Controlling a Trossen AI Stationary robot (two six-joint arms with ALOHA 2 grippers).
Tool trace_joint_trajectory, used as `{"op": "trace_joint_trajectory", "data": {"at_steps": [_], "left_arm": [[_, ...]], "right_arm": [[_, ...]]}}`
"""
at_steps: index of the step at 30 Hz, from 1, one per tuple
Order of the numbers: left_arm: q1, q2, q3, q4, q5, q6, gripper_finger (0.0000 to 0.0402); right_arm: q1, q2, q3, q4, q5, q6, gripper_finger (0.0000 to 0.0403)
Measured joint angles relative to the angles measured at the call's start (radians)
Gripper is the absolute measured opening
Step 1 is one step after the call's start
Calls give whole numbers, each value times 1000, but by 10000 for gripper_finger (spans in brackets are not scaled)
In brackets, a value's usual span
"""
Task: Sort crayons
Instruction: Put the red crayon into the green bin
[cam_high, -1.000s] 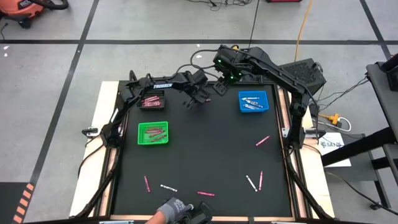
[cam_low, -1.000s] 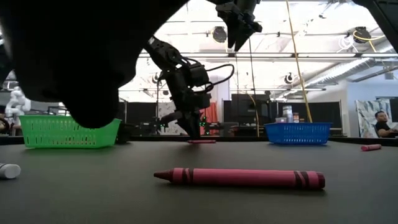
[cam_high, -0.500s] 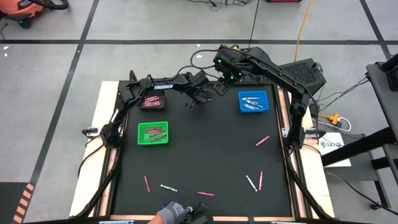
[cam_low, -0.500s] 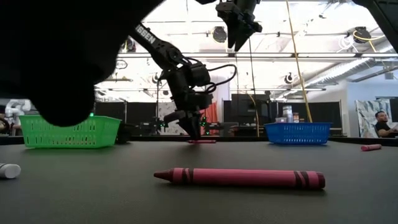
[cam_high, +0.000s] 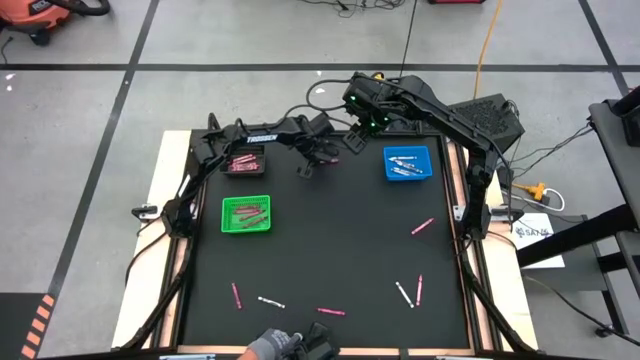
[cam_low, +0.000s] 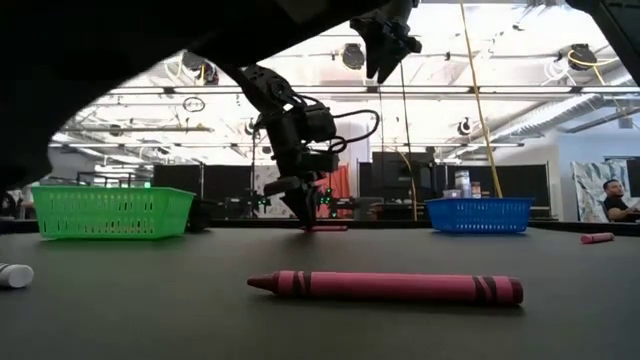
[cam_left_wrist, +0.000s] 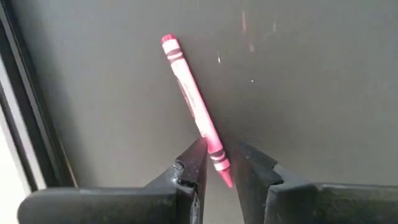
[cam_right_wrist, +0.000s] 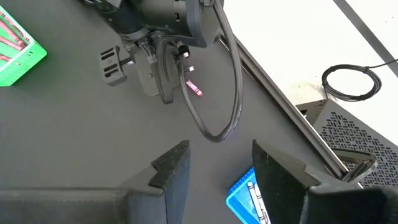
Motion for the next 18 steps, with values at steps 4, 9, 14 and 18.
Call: {"op": "trace_joint_trajectory", "data": {"at_steps": [4, 9, 14, 18], "left_arm": [[3, 0, 0, 0, 18, -4, 69], [3, 0, 0, 1, 5, -10, 43], [3, 3, 1, 1, -32, -60, 4], [3, 7, 2, -2, -34, -60, 8]], "right_arm": [[0, 0, 0, 0, 0, 0, 157], [0, 0, 0, 0, 0, 2, 157], [0, 0, 0, 0, 0, 2, 157], [0, 0, 0, 0, 0, 2, 157]]}}
